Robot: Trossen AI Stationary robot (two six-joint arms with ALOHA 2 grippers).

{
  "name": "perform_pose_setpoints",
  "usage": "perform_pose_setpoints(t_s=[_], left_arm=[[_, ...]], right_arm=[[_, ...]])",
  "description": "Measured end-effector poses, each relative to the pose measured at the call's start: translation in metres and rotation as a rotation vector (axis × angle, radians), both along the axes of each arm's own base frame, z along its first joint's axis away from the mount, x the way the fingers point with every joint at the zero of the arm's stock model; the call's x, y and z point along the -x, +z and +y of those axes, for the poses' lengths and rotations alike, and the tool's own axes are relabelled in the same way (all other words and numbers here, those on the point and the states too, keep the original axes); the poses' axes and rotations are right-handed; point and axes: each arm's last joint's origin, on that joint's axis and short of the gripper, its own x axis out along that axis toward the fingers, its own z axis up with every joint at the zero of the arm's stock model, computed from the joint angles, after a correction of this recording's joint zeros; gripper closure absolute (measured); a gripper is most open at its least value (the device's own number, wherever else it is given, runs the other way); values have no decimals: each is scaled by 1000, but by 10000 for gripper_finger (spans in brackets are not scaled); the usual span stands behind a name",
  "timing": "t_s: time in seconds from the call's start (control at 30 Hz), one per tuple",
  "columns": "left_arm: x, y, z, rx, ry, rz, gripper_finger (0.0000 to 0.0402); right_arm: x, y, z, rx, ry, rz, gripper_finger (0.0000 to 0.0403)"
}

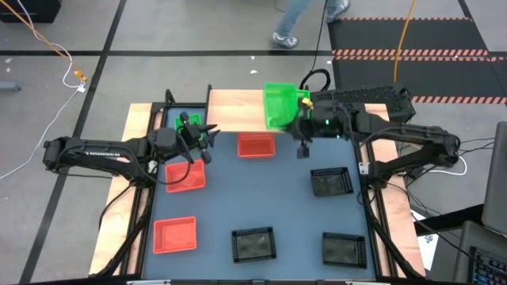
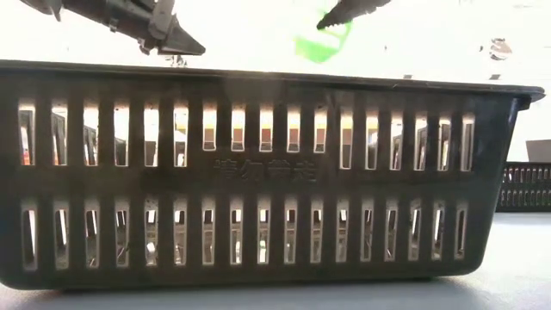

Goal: Stack baskets on shelf by color
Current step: Stack the bottom green bin on top of the green bin on the shelf

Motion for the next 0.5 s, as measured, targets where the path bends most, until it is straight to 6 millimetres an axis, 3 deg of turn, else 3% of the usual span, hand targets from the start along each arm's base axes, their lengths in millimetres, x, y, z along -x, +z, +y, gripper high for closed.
perform_pose_setpoints(t_s=[0.23,0.5], left_arm=[[1,-5,0,17,3,42,309],[1,-5,0,22,4,43,309]], right_arm=[[20,-14,-43,-92,-203,139,402],[29,-30,-59,-227,-173,154,403]])
